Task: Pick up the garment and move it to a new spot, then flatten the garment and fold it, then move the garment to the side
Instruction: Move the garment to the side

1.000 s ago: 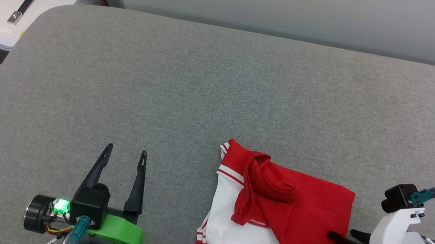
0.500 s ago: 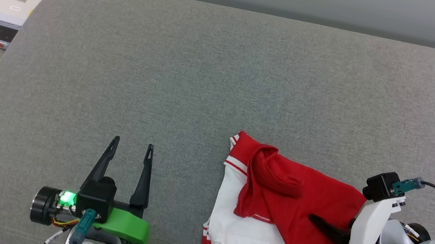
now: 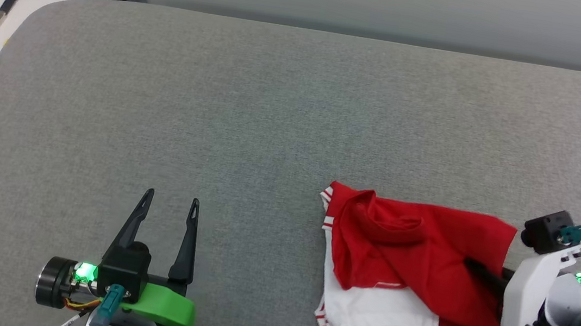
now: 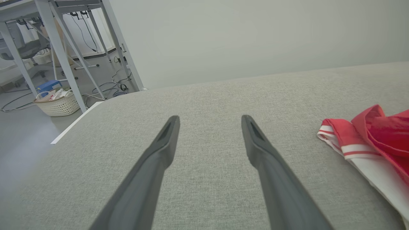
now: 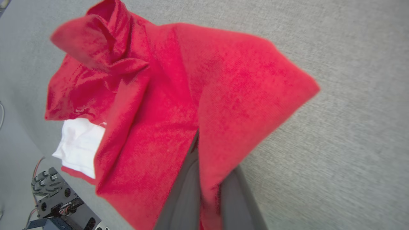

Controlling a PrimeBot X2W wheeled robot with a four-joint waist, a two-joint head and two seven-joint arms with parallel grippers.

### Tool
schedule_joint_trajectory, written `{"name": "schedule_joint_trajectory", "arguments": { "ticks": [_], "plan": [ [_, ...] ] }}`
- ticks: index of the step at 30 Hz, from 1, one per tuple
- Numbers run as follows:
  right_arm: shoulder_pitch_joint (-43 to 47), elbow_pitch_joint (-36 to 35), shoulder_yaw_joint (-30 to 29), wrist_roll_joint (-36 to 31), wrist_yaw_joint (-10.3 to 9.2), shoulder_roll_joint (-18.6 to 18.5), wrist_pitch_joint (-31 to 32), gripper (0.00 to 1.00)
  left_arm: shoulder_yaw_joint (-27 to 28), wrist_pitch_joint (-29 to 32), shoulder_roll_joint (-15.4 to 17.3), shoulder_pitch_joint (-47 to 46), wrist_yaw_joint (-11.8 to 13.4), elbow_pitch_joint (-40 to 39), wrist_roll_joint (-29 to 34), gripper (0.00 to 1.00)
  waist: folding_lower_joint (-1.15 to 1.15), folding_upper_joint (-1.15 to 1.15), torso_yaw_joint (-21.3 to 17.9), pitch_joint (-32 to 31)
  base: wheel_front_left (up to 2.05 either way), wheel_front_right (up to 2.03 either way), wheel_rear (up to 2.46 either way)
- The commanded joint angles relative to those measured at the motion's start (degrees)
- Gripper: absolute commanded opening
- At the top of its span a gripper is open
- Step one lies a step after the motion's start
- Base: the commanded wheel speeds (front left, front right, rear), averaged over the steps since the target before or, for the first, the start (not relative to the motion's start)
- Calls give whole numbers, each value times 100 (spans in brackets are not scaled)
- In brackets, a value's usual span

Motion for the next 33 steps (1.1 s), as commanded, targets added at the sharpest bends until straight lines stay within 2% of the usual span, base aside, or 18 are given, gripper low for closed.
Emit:
{"name": "schedule_joint_trajectory", "arguments": {
  "ticks": [1,7,17,27,33],
  "plan": [
    [-182,-100,-18,-118,-5,-179,-57,0,23,-35,-14,38,21,-27,7,100,0,0,-294,-74,0,0,0],
    [-554,-447,-56,-532,-5,-754,-55,0,58,-35,-9,15,42,-78,14,100,0,0,-787,-51,0,0,0],
    [-957,-754,-274,-686,-5,-1162,191,0,85,-35,22,-146,74,-182,56,100,0,0,-1323,231,0,0,0],
    [-1364,-264,-1013,-824,-5,-1763,352,0,78,-35,115,-691,87,-487,127,100,0,0,-1217,1266,0,0,0],
    [-1625,311,-1546,-1053,-5,-2196,440,0,60,-35,139,-1057,142,-671,146,100,0,0,-1098,1905,0,0,0]
  ]
}}
